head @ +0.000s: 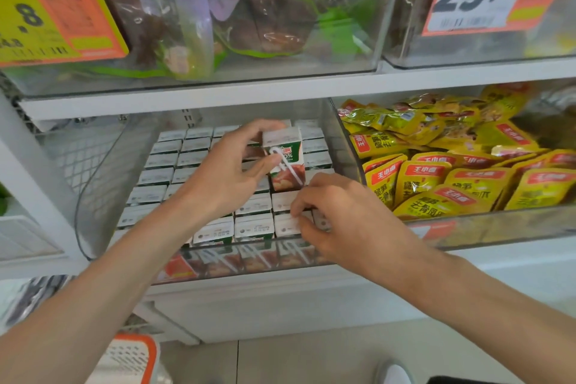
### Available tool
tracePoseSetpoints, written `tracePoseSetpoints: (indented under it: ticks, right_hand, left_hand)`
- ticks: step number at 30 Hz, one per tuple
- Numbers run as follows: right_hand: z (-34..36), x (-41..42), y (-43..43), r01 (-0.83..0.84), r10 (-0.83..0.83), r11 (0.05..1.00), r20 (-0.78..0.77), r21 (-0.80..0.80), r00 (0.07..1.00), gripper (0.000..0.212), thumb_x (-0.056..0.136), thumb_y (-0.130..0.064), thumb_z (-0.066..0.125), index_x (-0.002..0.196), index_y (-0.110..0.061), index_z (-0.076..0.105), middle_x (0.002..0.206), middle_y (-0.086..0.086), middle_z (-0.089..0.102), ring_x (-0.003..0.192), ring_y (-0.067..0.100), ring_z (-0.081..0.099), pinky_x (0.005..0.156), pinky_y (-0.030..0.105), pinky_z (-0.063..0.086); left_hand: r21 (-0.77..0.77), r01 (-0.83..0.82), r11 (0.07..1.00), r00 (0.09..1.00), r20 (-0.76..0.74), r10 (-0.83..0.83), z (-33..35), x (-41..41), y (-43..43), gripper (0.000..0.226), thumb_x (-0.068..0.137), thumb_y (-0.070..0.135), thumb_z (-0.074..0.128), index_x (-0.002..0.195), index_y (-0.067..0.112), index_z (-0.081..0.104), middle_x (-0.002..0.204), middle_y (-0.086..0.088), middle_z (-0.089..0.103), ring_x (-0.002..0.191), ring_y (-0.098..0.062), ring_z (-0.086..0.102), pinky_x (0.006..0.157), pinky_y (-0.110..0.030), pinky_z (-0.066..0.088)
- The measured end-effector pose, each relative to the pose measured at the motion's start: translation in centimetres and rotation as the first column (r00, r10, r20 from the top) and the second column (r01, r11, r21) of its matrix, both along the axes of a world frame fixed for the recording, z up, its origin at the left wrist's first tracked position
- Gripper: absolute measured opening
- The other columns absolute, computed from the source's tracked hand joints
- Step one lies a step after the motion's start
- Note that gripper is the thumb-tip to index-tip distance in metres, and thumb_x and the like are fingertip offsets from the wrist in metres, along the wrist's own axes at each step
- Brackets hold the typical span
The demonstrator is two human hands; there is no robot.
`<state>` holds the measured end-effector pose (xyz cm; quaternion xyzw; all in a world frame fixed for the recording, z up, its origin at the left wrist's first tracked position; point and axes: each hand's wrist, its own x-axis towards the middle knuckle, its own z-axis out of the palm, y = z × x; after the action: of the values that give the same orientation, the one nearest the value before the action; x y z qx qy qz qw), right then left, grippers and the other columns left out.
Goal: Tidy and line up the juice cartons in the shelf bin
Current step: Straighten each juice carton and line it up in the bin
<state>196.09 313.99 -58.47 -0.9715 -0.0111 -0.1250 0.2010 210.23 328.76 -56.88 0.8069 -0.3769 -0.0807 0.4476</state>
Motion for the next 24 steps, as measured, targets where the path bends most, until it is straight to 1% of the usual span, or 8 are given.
tracePoseSetpoints:
  ticks: [4,5,8,11,15,18,21,24]
  right_hand:
    - [0.1,-0.2,-0.1,0.002,-0.002,1.0,0.003,-0.027,1.0,0.015,0.098,-0.021,0.064,0.107,-0.022,0.076,0.102,-0.005,0.065,0.1,0.019,0.061,0.079,0.031,0.046]
    - [0.1,-0.2,0.0,0.002,-0.002,1.0,0.003,-0.029,1.0,0.015,0.098,-0.021,0.064,0.107,-0.022,0.076,0.102,-0.005,0.065,0.1,0.02,0.061,0.079,0.032,0.047]
    - [0.2,-0.3,0.0,-0.004,0.004,0.999,0.006,-0.033,1.0,0.015,0.099,-0.02,0.063,0.107,-0.022,0.075,0.103,-0.005,0.066,0.101,0.019,0.061,0.079,0.033,0.048]
    - [0.2,-0.2,0.0,-0.003,0.003,0.999,0.002,-0.037,1.0,0.016,0.099,-0.02,0.062,0.109,-0.022,0.075,0.104,-0.004,0.066,0.101,0.019,0.061,0.079,0.03,0.046]
    - [0.0,-0.2,-0.1,0.002,-0.002,0.999,0.012,-0.033,1.0,0.015,0.099,-0.02,0.063,0.107,-0.021,0.075,0.103,-0.003,0.066,0.1,0.02,0.061,0.077,0.029,0.044]
    - [-0.2,-0.2,-0.1,0.005,-0.004,0.999,0.027,-0.034,1.0,0.012,0.097,-0.018,0.065,0.104,-0.019,0.075,0.101,-0.002,0.067,0.099,0.022,0.062,0.075,0.027,0.041]
    - [-0.3,-0.3,0.0,0.003,-0.002,1.0,0.041,-0.016,0.999,0.01,0.095,-0.015,0.067,0.1,-0.015,0.075,0.104,0.001,0.07,0.1,0.026,0.064,0.082,0.038,0.051]
    - [-0.4,-0.4,0.1,-0.002,0.002,1.0,0.051,-0.013,0.999,0.011,0.094,-0.013,0.065,0.1,-0.014,0.075,0.11,0.002,0.072,0.102,0.028,0.064,0.082,0.043,0.053]
  left_hand:
    - [0.067,0.016,0.998,0.997,0.069,-0.02,-0.6,0.6,0.0,0.038,0.1,0.02,0.067,0.132,0.04,0.059,0.124,0.025,0.062,0.111,0.013,0.061,0.098,-0.013,0.049]
    - [0.099,0.019,0.995,0.996,0.084,-0.028,-0.8,0.7,-0.1,0.039,0.1,0.021,0.068,0.132,0.041,0.058,0.123,0.024,0.063,0.108,0.013,0.062,0.096,-0.014,0.05]
    - [0.204,0.042,0.978,0.994,0.086,-0.06,-1.8,0.7,-0.4,0.037,0.099,0.023,0.068,0.131,0.037,0.056,0.126,0.01,0.066,0.112,-0.004,0.067,0.103,-0.033,0.054]
    - [0.311,0.009,0.95,0.984,0.167,-0.064,-3.0,0.6,-0.4,0.036,0.099,0.03,0.068,0.131,0.041,0.054,0.131,0.014,0.051,0.12,0.002,0.053,0.106,-0.013,0.041]
    - [0.321,-0.018,0.947,0.976,0.21,-0.053,-3.4,0.8,-0.5,0.038,0.097,0.028,0.072,0.134,0.031,0.062,0.126,0.013,0.044,0.134,-0.012,0.041,0.119,-0.036,0.033]
    - [0.284,-0.002,0.959,0.981,0.189,-0.054,-3.4,0.8,-1.3,0.037,0.094,0.029,0.075,0.13,0.028,0.069,0.126,0.008,0.045,0.128,-0.014,0.046,0.116,-0.034,0.035]
    - [0.247,0.056,0.967,0.982,0.16,-0.098,-3.0,0.8,-3.0,0.039,0.085,0.042,0.074,0.123,0.031,0.074,0.11,0.015,0.055,0.106,0.0,0.054,0.1,-0.024,0.043]
    - [0.306,0.063,0.95,0.971,0.203,-0.13,-2.4,1.5,-4.7,0.032,0.085,0.04,0.078,0.115,0.032,0.077,0.1,0.014,0.063,0.093,-0.004,0.058,0.095,-0.033,0.051]
